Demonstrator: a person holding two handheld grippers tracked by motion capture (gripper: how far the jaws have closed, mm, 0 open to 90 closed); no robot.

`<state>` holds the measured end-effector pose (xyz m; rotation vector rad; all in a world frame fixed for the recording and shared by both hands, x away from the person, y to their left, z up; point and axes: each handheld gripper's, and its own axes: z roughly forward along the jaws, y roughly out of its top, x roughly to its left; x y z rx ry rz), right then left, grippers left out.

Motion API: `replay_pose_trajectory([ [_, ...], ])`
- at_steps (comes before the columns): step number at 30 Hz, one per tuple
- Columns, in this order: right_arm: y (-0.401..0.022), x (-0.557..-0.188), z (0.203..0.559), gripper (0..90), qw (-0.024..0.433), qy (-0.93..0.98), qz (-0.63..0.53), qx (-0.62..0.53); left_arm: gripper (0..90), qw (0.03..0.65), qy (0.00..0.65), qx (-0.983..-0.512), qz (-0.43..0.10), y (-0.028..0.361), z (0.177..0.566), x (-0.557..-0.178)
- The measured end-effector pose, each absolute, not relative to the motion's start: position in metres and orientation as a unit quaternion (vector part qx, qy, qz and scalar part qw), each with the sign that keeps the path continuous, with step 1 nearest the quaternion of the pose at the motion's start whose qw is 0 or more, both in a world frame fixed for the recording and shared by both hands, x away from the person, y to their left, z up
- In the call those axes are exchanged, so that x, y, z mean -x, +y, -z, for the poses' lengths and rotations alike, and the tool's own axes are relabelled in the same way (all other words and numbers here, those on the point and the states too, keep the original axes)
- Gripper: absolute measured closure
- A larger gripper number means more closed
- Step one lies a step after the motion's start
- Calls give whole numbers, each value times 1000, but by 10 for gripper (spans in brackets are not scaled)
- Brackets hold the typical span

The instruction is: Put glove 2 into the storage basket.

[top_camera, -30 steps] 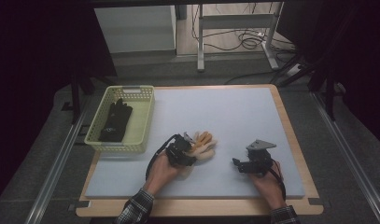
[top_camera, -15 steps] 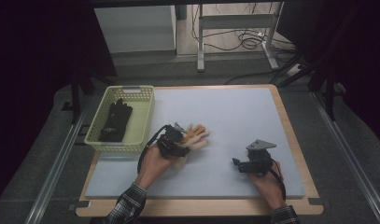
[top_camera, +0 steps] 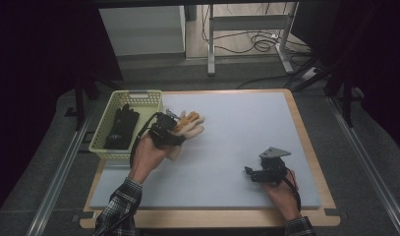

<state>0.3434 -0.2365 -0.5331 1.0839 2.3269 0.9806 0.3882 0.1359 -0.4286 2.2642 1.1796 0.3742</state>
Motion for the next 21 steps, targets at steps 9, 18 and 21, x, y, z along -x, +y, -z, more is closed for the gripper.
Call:
replay_pose_trajectory([
  [9,-237,-344,533,202,196,830,-351,-386,525,270,468,-828,-151,164,416,-399],
  [18,-237,-344,533,202,196,830,-351,-386,523,264,491,-814,-161,187,413,-406],
  [21,-237,-344,533,202,196,830,-351,-386,520,260,499,-809,-167,195,412,-408],
])
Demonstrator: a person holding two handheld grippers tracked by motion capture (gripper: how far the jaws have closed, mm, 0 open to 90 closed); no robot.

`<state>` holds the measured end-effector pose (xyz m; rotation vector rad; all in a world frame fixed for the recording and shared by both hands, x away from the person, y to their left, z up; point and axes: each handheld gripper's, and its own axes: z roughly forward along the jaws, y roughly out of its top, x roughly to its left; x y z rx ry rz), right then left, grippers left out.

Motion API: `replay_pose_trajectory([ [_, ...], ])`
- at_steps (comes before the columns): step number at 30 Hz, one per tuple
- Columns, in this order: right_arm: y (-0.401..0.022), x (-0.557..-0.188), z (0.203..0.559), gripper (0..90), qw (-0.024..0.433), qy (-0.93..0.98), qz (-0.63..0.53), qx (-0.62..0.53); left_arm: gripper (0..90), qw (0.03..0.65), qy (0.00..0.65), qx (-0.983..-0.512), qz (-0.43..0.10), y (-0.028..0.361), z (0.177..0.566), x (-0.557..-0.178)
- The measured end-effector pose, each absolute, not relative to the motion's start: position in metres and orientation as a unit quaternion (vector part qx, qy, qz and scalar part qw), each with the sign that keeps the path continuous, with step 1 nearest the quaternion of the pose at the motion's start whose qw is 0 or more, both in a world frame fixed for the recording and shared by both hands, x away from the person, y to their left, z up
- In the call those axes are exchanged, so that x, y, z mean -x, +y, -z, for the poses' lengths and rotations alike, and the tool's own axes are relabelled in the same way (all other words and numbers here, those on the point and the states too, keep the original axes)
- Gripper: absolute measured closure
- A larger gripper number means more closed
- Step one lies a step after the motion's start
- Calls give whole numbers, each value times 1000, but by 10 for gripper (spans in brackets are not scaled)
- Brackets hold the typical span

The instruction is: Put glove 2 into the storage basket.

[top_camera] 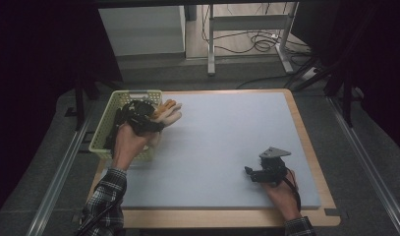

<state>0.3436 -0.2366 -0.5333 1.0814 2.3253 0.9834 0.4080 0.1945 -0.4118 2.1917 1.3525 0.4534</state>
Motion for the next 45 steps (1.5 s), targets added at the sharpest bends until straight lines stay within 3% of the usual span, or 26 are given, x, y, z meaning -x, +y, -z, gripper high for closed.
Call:
replay_pose_trajectory([
  [22,-237,-344,533,202,196,830,-351,-386,515,239,596,-745,-180,275,430,-433],
  [45,-237,-344,533,202,196,830,-351,-386,507,194,607,-753,-163,265,471,-469],
])
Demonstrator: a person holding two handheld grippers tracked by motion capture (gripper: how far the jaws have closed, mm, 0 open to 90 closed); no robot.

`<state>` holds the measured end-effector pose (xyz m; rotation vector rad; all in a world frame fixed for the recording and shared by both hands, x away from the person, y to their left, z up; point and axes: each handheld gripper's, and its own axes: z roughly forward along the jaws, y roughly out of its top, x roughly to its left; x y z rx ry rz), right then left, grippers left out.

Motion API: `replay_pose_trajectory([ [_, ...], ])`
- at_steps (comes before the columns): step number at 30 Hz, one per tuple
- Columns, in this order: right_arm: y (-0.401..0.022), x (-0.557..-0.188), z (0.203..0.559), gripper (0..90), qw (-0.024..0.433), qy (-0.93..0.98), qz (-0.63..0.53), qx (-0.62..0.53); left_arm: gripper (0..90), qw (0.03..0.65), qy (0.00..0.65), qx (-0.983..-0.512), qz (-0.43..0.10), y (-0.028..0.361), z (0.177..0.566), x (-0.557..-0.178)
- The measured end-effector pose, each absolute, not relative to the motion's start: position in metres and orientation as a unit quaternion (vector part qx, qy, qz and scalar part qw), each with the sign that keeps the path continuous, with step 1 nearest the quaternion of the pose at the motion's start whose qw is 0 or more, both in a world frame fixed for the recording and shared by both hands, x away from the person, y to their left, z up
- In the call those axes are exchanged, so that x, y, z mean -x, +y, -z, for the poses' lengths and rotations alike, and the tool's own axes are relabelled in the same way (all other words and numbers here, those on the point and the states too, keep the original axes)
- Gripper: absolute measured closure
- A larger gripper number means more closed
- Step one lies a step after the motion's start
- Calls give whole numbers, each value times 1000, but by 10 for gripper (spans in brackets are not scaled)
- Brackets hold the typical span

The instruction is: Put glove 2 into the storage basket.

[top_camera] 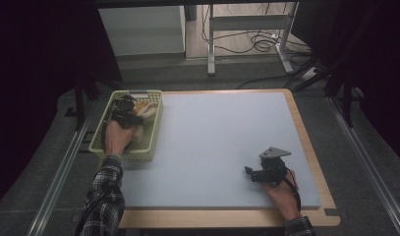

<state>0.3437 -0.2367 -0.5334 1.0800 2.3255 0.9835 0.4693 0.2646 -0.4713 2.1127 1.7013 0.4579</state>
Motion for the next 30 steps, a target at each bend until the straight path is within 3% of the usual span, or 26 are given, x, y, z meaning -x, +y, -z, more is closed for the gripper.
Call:
replay_pose_trajectory([
  [15,-237,-344,533,202,196,830,-351,-386,459,186,593,-776,-109,243,492,-489],
  [18,-237,-344,533,202,196,830,-351,-386,393,191,596,-774,-94,243,495,-491],
  [23,-237,-344,533,202,196,830,-351,-386,198,201,601,-770,-73,253,500,-491],
  [30,-237,-344,533,202,196,830,-351,-386,124,201,594,-773,-92,254,485,-482],
])
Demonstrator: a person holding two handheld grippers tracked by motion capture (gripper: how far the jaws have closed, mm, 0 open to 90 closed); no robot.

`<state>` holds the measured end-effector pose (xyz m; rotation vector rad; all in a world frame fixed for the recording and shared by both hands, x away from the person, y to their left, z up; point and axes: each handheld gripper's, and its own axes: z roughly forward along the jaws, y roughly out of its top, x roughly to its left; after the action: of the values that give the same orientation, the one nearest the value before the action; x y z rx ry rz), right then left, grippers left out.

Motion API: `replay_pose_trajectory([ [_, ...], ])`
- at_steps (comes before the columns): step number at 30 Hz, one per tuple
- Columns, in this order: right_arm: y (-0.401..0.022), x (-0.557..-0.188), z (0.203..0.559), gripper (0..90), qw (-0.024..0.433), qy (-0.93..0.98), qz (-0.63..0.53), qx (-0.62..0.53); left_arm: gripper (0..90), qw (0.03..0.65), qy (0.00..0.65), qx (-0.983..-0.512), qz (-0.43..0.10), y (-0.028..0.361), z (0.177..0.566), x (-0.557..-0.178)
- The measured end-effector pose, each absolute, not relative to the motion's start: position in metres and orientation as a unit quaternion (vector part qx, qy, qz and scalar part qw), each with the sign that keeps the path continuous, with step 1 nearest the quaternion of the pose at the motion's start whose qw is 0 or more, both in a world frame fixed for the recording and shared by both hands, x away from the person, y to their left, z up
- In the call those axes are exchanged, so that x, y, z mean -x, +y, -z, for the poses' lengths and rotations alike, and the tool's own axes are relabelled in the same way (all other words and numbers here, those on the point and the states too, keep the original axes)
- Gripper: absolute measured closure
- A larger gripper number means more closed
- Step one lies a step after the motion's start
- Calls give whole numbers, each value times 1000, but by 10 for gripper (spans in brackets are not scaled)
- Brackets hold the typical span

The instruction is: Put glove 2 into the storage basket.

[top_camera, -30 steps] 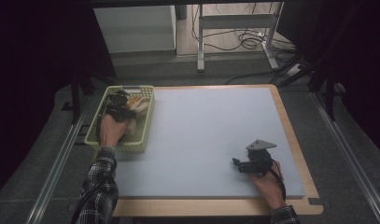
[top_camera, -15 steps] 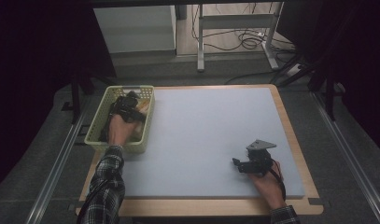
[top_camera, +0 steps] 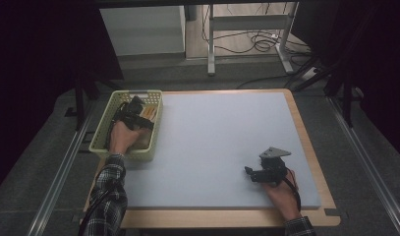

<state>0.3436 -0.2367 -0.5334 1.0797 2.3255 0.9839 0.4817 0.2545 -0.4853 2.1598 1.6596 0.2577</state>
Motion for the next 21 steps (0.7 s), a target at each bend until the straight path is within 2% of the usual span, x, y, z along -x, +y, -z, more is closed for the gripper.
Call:
replay_pose_trajectory([
  [7,-237,-344,533,202,197,830,-351,-385,153,243,588,-763,-115,263,457,-467],
  [8,-237,-344,533,202,197,830,-351,-385,242,247,590,-758,-123,267,450,-464],
  [12,-237,-344,533,202,197,830,-351,-385,476,230,598,-752,-155,277,447,-460],
  [15,-237,-344,533,202,196,830,-351,-386,652,217,604,-750,-160,283,456,-462],
  [18,-237,-344,533,202,196,830,-351,-386,739,198,611,-750,-156,284,467,-465],
  [21,-237,-344,533,202,196,830,-351,-386,768,183,615,-753,-146,280,485,-473],
])
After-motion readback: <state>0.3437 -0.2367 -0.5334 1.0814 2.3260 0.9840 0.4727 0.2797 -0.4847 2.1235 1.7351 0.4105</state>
